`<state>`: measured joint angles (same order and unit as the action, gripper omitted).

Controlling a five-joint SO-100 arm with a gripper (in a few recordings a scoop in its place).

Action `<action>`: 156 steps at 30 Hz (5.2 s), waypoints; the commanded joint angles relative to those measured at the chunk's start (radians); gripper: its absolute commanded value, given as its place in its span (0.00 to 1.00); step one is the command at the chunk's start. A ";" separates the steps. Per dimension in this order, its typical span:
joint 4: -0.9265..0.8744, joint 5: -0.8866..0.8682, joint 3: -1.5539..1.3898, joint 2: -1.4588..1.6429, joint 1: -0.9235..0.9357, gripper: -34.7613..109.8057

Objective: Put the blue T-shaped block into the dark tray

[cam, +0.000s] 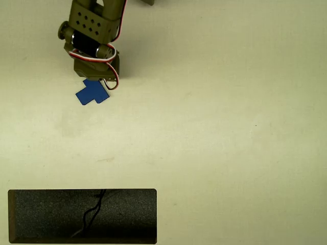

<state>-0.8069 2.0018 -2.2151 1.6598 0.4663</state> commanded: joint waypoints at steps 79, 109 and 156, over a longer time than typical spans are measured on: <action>0.061 -0.344 1.213 -0.830 -0.101 0.24; -0.215 -0.262 1.177 -0.727 -0.103 0.24; 0.994 -0.552 1.867 -1.502 -0.267 0.24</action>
<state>0.1273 1.4435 -0.4034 0.1565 0.2178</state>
